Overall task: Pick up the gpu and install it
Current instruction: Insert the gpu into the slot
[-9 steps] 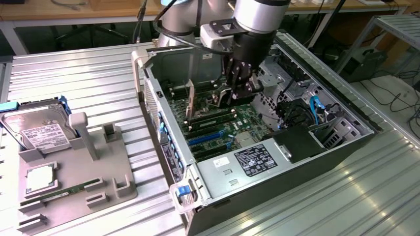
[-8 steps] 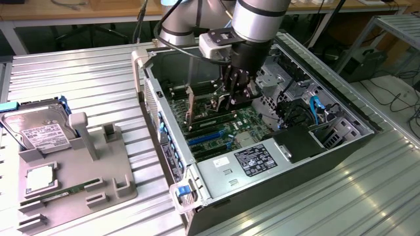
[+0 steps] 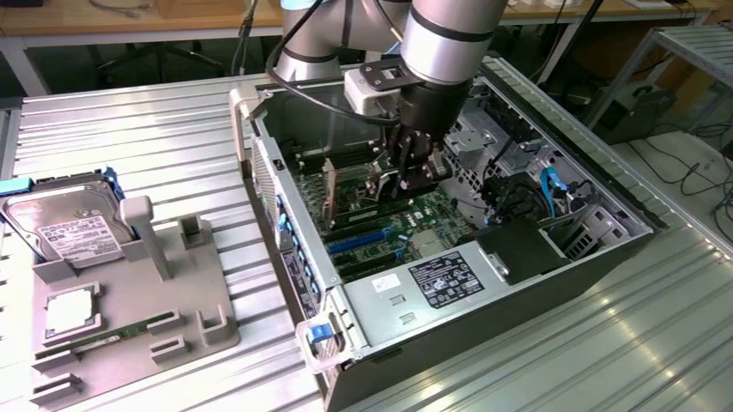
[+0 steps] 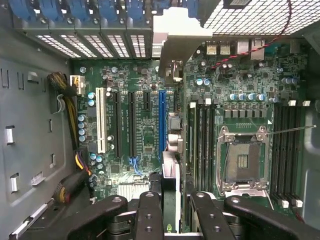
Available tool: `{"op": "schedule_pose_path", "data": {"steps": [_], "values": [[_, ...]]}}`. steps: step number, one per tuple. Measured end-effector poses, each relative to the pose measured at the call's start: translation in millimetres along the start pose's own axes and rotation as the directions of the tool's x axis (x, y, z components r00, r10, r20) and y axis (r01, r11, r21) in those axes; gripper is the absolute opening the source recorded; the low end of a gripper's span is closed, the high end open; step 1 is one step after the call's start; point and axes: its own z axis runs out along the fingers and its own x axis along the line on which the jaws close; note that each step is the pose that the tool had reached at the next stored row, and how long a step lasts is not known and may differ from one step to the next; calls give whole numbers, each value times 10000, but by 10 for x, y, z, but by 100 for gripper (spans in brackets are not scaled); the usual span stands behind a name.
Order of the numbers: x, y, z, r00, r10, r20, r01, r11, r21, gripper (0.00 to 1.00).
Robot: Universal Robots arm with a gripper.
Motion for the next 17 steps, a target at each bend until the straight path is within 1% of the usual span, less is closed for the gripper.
{"op": "schedule_pose_path", "data": {"steps": [2, 3, 5, 7, 8, 13, 17], "values": [[10, 2, 27, 10000, 2, 1, -2, 10000, 1, 27], [11, 29, 47, 10000, 0, -1, 0, 10000, 0, 27], [11, 40, 68, 10000, 0, -1, 0, 10000, -1, 27], [14, 44, 131, 10000, 0, -1, 0, 10000, -2, 27], [14, 47, 142, 10000, 0, 0, 0, 10000, -3, 27], [15, 98, 162, 10000, 0, 13, 0, 10000, -4, 27], [16, 100, 166, 10000, 0, 13, 0, 10000, -4, 27]]}}
